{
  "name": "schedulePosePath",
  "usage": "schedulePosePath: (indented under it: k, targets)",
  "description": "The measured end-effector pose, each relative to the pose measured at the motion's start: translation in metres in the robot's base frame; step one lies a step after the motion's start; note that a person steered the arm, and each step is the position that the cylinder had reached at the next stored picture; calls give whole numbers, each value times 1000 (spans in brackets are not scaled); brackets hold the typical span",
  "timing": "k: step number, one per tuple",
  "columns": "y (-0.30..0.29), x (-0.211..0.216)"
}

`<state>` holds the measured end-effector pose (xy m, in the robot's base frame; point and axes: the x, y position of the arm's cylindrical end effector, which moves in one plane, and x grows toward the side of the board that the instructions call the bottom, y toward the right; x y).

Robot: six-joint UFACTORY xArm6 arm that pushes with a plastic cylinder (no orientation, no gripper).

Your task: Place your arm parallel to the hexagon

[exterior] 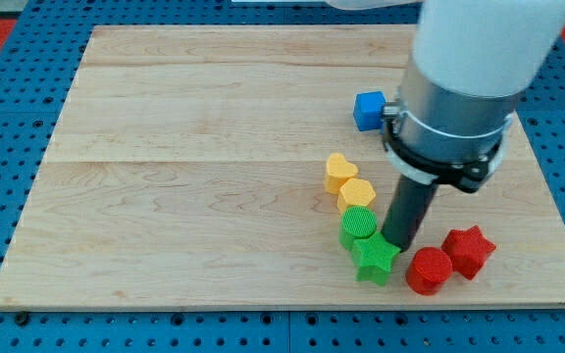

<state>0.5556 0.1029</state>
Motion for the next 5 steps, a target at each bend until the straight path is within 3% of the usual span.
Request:
schedulePosePath:
  k: [2, 5]
  targets:
    - [-25, -2]
    - [26, -8]
